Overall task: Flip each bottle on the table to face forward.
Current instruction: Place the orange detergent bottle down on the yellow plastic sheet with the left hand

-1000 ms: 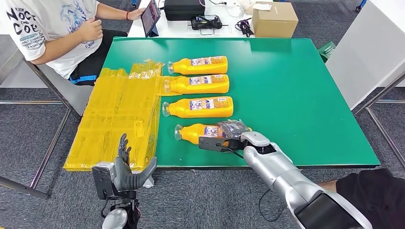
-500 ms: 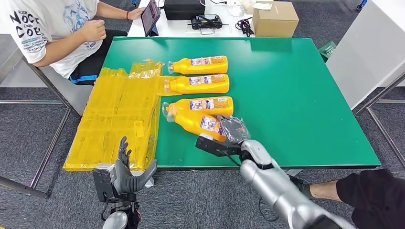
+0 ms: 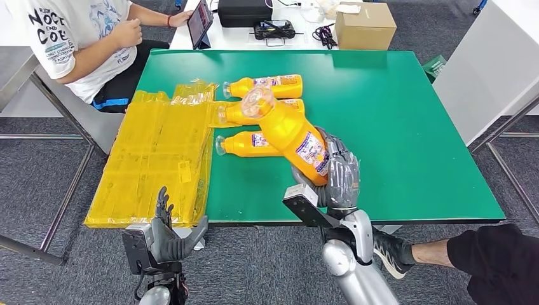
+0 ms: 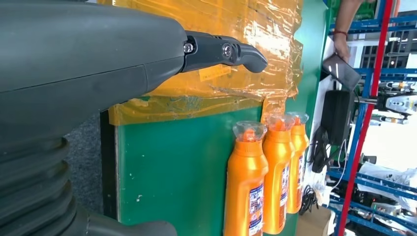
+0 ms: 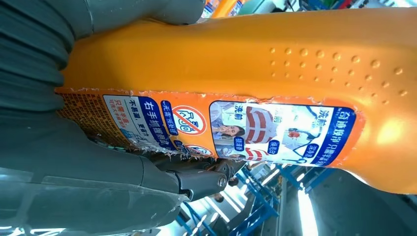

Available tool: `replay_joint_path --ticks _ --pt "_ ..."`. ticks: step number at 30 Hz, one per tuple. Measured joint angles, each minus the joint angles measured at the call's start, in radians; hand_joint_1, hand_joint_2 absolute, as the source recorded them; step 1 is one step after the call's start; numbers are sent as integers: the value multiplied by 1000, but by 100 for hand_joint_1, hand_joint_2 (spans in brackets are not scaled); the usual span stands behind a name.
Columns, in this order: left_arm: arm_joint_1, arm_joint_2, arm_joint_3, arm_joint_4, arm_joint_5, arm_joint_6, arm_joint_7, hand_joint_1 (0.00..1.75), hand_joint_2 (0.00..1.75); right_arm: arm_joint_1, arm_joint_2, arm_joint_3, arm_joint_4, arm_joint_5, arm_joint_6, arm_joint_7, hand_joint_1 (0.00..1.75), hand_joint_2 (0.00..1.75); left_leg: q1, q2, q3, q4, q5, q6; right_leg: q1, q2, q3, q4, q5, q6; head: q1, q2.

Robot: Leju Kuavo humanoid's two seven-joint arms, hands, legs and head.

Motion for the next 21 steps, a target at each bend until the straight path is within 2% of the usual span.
replay_joint_path --ticks 10,16,21 --pt "0 0 -1 0 0 0 0 0 175 13 5 -12 -29 -2 -7 -8 175 175 0 0 0 0 0 0 0 0 0 0 0 0 0 0" --pt "0 0 -11 0 22 2 -3 0 175 65 39 -75 -90 -64 -126 -160 175 175 0 -1 0 0 0 0 0 0 0 0 0 0 0 0" --pt "0 0 -18 -2 25 2 -4 0 175 100 54 -115 -126 -71 -128 -177 175 175 0 0 0 0 -1 0 0 0 0 0 0 0 0 0"
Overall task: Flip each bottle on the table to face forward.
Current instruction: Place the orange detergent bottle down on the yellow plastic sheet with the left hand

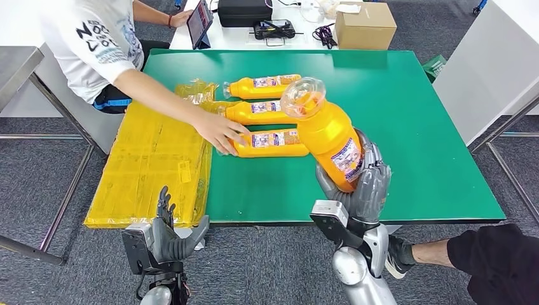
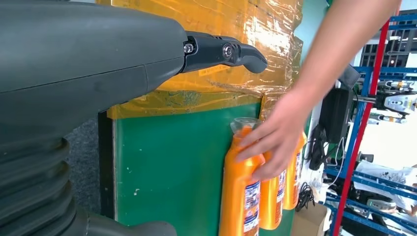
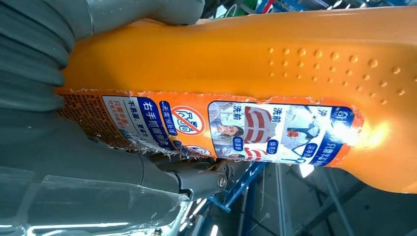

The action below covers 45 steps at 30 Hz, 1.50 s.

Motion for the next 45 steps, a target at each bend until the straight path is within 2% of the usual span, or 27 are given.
replay_joint_path --ticks 9,13,18,23,26,29,32,45 --pt "0 0 -6 0 2 0 0 0 175 14 9 -19 -21 -1 0 -2 175 175 0 0 0 0 0 0 0 0 0 0 0 0 0 0" --pt "0 1 -8 -1 48 -35 7 0 175 27 21 -38 -26 -34 0 -41 175 175 0 0 0 0 0 0 0 0 0 0 0 0 0 0" --pt "0 8 -26 -15 186 -216 39 0 175 64 33 -59 -10 -152 49 -107 175 175 0 0 0 0 0 0 0 0 0 0 0 0 0 0" --pt "-1 25 -61 -50 281 -410 69 0 175 89 71 -54 102 -249 222 -175 175 175 1 0 0 0 0 0 0 0 0 0 0 0 0 0" --pt "-5 31 -80 -57 324 -486 92 0 175 88 109 6 240 -251 340 -217 175 175 2 2 0 0 0 -1 2 1 0 0 0 -1 0 0" --pt "-8 32 -93 -58 338 -507 95 0 175 86 146 80 365 -268 333 -249 175 175 2 2 0 0 0 -1 3 1 0 0 -1 -1 0 0" --pt "-8 36 -97 -58 344 -514 95 0 175 77 154 115 422 -289 328 -245 175 175 2 1 0 0 0 -1 2 1 0 0 -1 -1 0 0" --pt "-8 43 -98 -58 346 -521 95 0 175 70 154 157 481 -293 329 -237 175 175 1 1 0 0 0 -1 1 1 0 0 -1 -1 0 0"
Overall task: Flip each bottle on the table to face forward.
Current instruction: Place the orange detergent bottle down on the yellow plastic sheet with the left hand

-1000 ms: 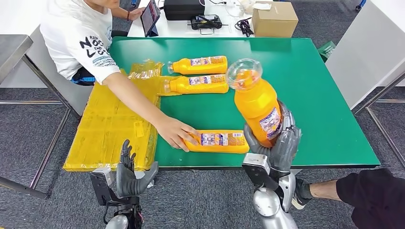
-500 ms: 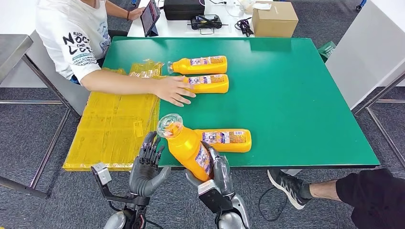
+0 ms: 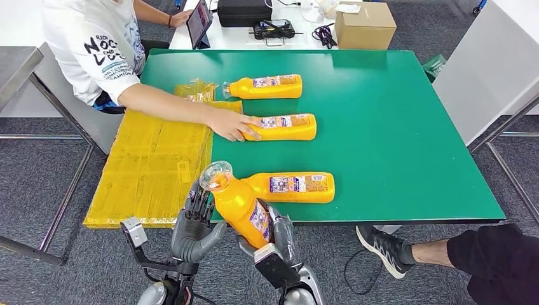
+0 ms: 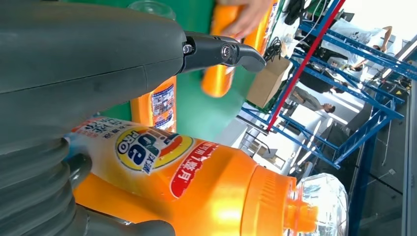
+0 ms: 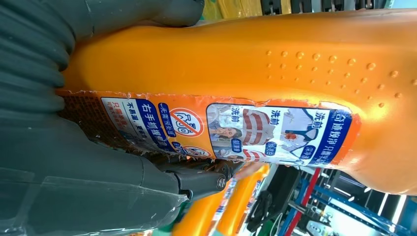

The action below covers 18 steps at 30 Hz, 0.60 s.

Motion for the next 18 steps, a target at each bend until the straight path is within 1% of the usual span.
replay_joint_path --ticks 18 --pt "0 3 0 0 0 0 0 0 175 -6 0 4 15 0 0 0 175 175 0 0 0 0 0 0 0 0 0 0 0 0 0 0"
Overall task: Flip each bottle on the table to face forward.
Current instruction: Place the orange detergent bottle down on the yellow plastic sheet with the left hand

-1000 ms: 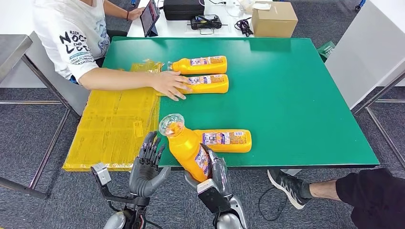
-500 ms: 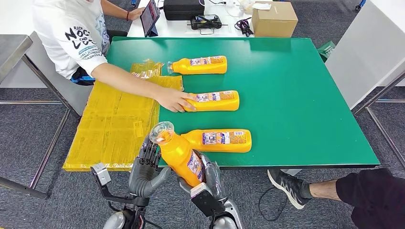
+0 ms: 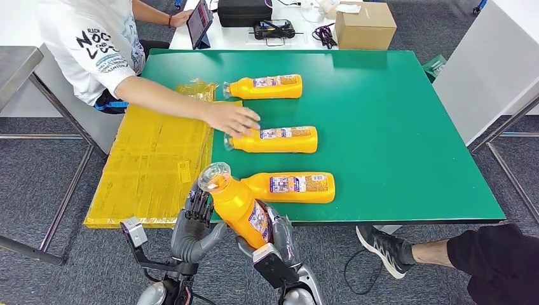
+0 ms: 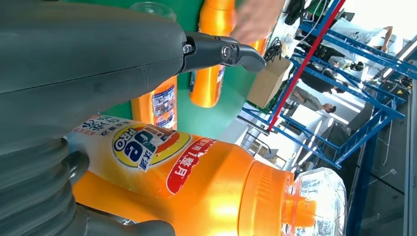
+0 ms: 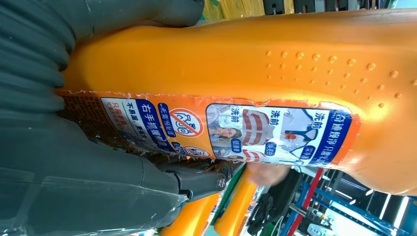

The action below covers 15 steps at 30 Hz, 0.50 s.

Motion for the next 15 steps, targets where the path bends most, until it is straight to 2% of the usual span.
replay_joint_path --ticks 15 --pt "0 1 -1 0 -1 -15 0 0 175 -2 0 1 2 -1 16 2 175 175 0 0 0 0 0 0 0 0 0 0 0 0 0 0"
